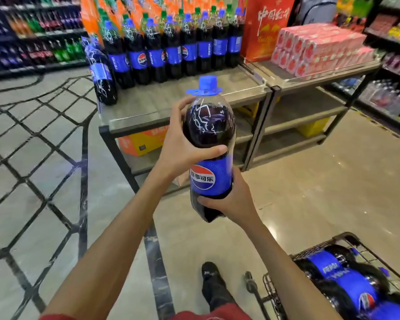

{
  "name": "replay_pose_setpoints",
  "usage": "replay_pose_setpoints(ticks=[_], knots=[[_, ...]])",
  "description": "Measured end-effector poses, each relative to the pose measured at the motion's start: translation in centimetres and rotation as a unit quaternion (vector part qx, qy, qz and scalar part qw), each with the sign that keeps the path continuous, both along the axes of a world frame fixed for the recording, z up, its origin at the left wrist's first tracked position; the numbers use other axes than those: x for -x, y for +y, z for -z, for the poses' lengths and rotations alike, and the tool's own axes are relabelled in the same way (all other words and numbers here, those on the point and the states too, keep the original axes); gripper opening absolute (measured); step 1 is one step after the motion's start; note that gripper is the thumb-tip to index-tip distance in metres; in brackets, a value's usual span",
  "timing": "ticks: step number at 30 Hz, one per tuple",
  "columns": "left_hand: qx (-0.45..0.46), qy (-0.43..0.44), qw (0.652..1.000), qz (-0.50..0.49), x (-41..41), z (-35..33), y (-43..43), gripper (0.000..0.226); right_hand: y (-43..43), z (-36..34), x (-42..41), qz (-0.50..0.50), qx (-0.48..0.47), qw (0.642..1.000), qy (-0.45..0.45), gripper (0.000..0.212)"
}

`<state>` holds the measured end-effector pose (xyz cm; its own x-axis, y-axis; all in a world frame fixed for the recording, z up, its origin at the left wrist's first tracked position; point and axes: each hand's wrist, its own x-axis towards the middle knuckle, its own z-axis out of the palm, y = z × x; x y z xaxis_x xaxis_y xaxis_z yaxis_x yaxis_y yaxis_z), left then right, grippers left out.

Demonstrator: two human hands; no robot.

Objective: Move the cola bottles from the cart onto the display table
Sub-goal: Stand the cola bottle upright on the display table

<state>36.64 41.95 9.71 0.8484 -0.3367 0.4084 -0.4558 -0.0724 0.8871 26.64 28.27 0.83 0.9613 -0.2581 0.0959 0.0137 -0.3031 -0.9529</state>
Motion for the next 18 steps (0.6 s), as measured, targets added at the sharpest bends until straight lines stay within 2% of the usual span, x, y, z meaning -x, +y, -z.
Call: replay_pose_setpoints(ticks=[18], knots=[[0.002,-0.017,0.998,-0.052,-21.3,-0.5,-7.8,0.106,-9.0,-0.5,-23.2,-0.047,-0.014,0.999,-0.007,0.087]])
